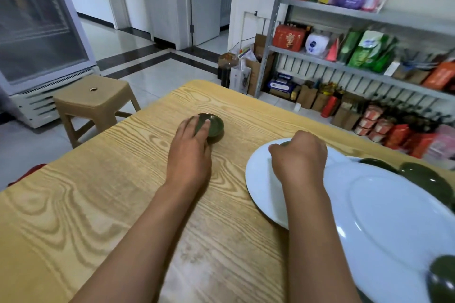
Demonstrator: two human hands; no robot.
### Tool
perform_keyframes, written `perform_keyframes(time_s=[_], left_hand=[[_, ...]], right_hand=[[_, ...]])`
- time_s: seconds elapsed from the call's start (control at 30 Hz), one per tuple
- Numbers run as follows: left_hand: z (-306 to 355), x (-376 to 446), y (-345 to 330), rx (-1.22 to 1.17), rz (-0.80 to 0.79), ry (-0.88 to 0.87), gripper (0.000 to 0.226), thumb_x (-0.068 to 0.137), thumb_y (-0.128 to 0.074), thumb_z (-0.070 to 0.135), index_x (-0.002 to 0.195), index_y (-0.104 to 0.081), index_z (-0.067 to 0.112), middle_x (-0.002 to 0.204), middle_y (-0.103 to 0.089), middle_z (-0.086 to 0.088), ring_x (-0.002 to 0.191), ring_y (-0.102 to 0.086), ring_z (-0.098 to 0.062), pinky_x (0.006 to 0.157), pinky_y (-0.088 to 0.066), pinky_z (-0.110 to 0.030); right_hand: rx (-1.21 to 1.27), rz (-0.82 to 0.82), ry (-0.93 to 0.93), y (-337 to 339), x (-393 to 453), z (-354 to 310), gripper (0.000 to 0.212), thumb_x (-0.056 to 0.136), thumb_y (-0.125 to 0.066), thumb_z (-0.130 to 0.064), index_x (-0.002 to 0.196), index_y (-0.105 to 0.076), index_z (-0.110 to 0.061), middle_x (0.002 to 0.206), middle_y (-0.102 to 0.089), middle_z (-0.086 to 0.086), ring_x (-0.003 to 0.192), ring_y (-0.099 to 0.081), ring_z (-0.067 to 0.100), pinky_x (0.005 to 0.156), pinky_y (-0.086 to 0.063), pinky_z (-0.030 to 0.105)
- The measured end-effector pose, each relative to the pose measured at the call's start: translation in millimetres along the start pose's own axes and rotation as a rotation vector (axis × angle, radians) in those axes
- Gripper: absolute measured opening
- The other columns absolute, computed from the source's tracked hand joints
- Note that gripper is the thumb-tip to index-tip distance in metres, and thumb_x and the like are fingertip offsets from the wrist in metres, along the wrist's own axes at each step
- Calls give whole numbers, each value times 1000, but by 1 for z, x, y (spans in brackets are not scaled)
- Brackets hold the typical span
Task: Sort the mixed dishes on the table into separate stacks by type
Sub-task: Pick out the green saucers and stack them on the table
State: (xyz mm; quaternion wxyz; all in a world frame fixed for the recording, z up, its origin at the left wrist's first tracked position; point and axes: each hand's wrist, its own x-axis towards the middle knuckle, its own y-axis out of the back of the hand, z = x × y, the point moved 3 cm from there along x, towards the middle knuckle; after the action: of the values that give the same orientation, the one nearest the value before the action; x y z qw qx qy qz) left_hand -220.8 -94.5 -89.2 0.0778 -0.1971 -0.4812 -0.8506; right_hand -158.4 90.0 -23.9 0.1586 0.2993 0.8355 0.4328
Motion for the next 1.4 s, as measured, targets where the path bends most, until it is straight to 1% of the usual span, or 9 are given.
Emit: perform_keyframes(time_s=[0.07, 0.23, 0.4, 0.57, 0.7, 0.83, 0.97, 1.13, 1.4], left_hand=[[4, -1, 1, 10, 9, -50, 52, 93, -54, 18, 144, -41, 20, 153, -33, -3, 142, -22, -23, 117, -20, -38], [17, -5, 4, -44, 10, -177, 52, 88, -60, 24, 138, -48, 21, 149, -40, 0, 139, -30, -22, 113, -29, -47], [17, -10, 8, -134, 1, -151, 50, 87, -48, 27, 136, -51, 21, 145, -43, 3, 137, -31, -19, 111, -30, -47], [23, -16, 12, -184, 37, -175, 52, 87, -55, 12, 137, -52, 23, 142, -45, 2, 133, -34, -17, 111, -32, -42], [39, -27, 15, -222, 86, -318, 48, 89, -51, 12, 136, -53, 19, 134, -52, -1, 125, -43, -17, 103, -38, -33], [60, -42, 21, -369, 84, -356, 43, 97, -47, 23, 139, -47, 18, 132, -52, 1, 123, -44, -11, 101, -35, -22], [72, -49, 22, -526, 53, -305, 41, 100, -46, 26, 141, -41, 22, 135, -50, 7, 126, -44, -4, 101, -41, -29], [65, -44, 24, -528, 126, -246, 33, 100, -47, 29, 133, -50, 25, 124, -57, 12, 115, -49, -1, 94, -42, -23], [54, -39, 31, -492, 299, -246, 17, 94, -58, 15, 111, -61, 17, 101, -62, 8, 91, -57, -9, 78, -46, -24]], right_hand=[[-49, -1, -9, 2, 0, 2, 3, 86, -55, -16, 87, -53, -15, 129, -55, 14, 130, -41, 34, 106, -38, 46], [-163, -116, -8, 2, 2, 7, 36, 88, -54, -14, 123, -55, -19, 132, -53, 8, 125, -46, 30, 104, -39, 38], [-101, -47, 3, 2, 3, 5, 13, 80, -60, -12, 90, -51, -16, 87, -55, 2, 89, -53, 29, 76, -43, 33], [105, 19, -2, 7, 1, 4, 27, 71, -73, -29, 77, -51, -14, 70, -52, 2, 70, -53, 27, 58, -35, 30], [325, 66, 2, 19, -5, -5, 36, 69, -71, -36, 94, -55, -16, 77, -56, -4, 78, -58, 23, 62, -42, 30], [697, -44, 46, 23, -13, -20, 51, 76, -73, -38, 120, -53, -22, 85, -54, -14, 74, -54, 2, 58, -39, 24], [857, -159, 53, 18, -19, -29, 47, 83, -67, -34, 126, -49, -24, 74, -52, -17, 57, -57, -12, 55, -38, 16], [948, -206, 30, 3, -21, -38, 48, 75, -68, -45, 119, -58, -26, 84, -69, -3, 86, -70, 19, 86, -57, 45], [986, -371, 64, -19, -24, -44, 31, 84, -61, -44, 98, -66, -16, 85, -69, 3, 93, -70, 25, 84, -58, 43]])
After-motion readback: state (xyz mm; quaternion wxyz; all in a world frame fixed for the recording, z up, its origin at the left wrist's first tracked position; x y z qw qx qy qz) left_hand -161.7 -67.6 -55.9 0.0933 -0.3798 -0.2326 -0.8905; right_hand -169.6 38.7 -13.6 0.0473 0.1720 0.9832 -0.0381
